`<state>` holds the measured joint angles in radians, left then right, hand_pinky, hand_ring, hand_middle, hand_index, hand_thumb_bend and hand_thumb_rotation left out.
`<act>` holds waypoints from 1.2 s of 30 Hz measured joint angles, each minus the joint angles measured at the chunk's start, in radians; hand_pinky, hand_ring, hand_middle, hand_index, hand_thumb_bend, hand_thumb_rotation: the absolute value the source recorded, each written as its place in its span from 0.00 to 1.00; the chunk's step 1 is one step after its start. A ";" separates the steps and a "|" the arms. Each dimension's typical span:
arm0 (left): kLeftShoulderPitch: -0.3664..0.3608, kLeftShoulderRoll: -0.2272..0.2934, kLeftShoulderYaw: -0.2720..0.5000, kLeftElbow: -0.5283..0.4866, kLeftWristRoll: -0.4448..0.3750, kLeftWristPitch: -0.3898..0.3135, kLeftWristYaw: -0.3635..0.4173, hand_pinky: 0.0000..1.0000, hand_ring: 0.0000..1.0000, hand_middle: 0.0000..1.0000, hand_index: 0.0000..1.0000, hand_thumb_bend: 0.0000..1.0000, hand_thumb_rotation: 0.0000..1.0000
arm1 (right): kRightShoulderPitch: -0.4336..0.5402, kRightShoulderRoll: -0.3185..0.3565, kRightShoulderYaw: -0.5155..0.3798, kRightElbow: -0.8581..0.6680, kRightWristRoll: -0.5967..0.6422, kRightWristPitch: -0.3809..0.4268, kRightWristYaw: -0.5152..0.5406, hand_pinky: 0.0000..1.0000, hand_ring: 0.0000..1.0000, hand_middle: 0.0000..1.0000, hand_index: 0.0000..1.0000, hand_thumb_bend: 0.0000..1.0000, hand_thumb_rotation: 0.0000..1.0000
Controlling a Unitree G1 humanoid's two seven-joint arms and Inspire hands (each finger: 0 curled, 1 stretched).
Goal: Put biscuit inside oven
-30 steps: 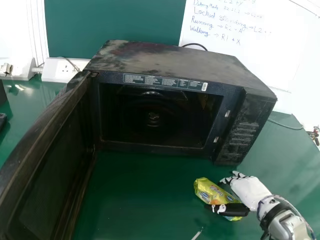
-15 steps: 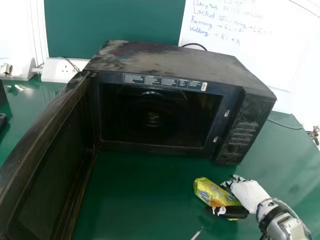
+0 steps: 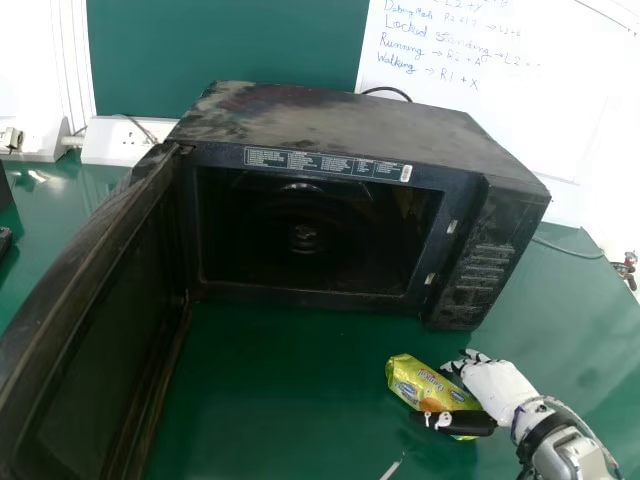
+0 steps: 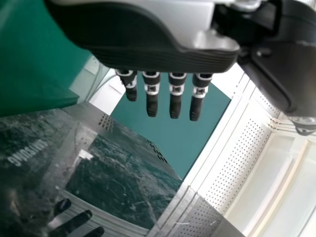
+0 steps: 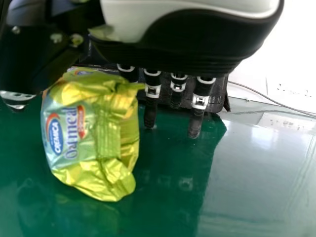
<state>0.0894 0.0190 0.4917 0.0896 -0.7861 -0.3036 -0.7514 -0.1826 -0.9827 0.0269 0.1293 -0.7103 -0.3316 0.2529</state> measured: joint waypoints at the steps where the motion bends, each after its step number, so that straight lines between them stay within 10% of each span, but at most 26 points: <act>1: 0.002 0.000 0.000 0.000 0.000 0.000 0.000 0.95 0.95 0.96 0.92 0.94 0.70 | 0.000 0.000 0.001 0.004 0.000 -0.002 -0.004 0.73 0.81 0.85 0.82 1.00 0.35; 36: 0.046 -0.026 -0.039 -0.060 0.000 -0.005 0.007 0.95 0.94 0.96 0.92 0.93 0.69 | -0.032 0.001 0.089 0.068 -0.054 0.024 -0.151 0.68 0.75 0.79 0.78 1.00 0.30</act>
<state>0.1353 -0.0070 0.4527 0.0301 -0.7861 -0.3085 -0.7444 -0.2146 -0.9818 0.1160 0.1976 -0.7642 -0.3075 0.1017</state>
